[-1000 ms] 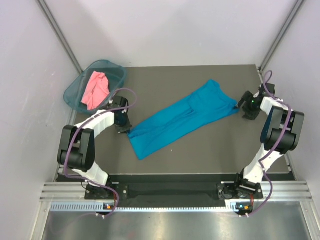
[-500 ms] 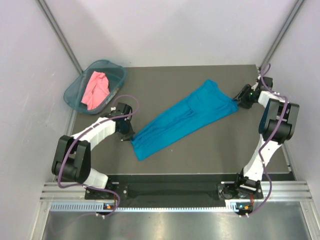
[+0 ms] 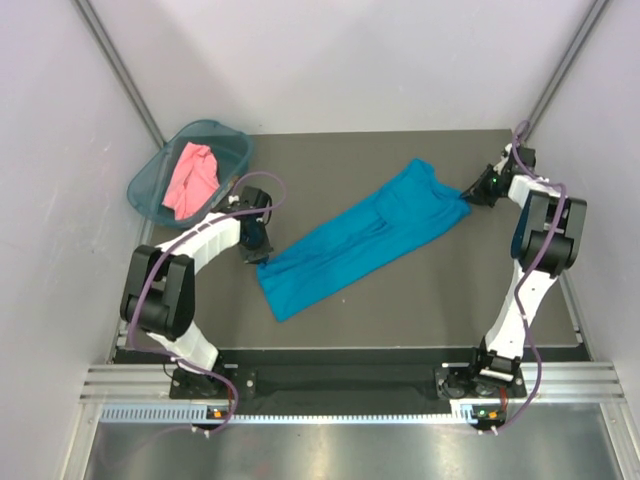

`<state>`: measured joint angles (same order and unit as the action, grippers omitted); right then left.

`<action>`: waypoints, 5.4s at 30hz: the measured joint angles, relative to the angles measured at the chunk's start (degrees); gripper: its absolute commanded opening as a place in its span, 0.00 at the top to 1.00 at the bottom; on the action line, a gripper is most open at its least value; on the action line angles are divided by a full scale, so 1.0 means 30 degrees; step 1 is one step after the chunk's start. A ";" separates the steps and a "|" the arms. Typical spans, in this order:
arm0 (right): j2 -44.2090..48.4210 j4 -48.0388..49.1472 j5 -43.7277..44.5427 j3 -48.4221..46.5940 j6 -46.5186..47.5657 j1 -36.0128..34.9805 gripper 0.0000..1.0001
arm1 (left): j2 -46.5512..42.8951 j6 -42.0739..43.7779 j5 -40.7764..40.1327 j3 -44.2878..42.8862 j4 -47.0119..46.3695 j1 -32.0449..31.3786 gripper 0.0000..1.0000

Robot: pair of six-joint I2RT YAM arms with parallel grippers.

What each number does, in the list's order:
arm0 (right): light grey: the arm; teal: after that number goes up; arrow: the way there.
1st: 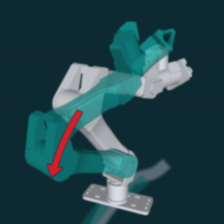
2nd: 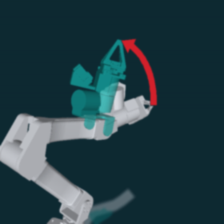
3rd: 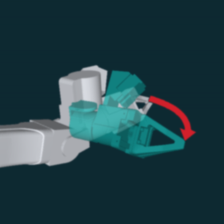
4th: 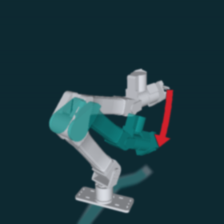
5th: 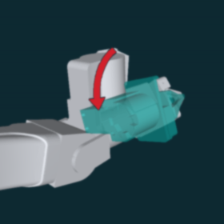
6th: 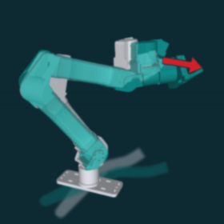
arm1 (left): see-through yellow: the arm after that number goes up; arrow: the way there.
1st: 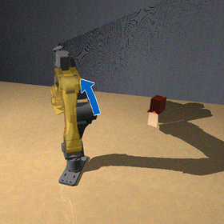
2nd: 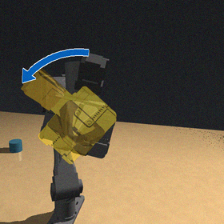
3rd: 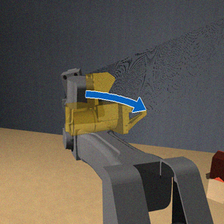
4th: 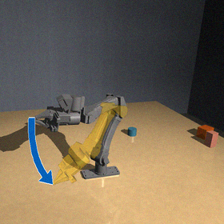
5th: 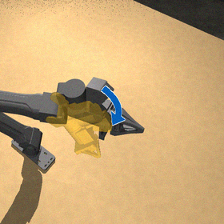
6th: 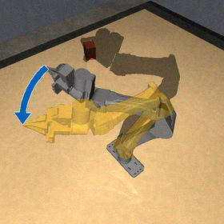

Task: Fold and stack the t-shirts
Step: Fold the tshirt

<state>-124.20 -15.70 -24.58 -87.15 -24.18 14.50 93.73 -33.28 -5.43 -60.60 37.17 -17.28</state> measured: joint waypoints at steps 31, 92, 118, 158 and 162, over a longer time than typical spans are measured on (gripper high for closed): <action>-0.8233 -0.4488 0.2798 -1.5533 -0.1020 -0.1464 0.37 | -0.0240 -0.2849 0.4787 0.3140 -0.1865 -0.1384 1.00; 1.2794 1.0943 0.8582 2.0108 -2.0043 -2.5696 0.57 | -0.1056 -0.0699 0.3002 0.3031 -0.1836 -0.0750 1.00; 1.9081 0.3446 0.9806 2.1726 -1.6269 -2.5711 1.00 | -0.4073 -0.3198 0.2951 0.5821 -0.1814 -0.2980 1.00; 1.2990 -0.2076 0.6958 1.0244 -0.2783 -0.5727 0.26 | 0.4983 0.3053 0.1195 -0.7548 -1.0003 -0.4357 0.31; 0.8910 -0.0306 0.6645 0.7490 -0.2696 -0.4597 0.29 | 0.8954 0.3650 0.2426 -1.0586 -1.3223 -0.3453 0.35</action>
<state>-97.47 -16.62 -4.64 -64.69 -32.27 0.71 120.60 -22.33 1.85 -92.36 -2.50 -27.64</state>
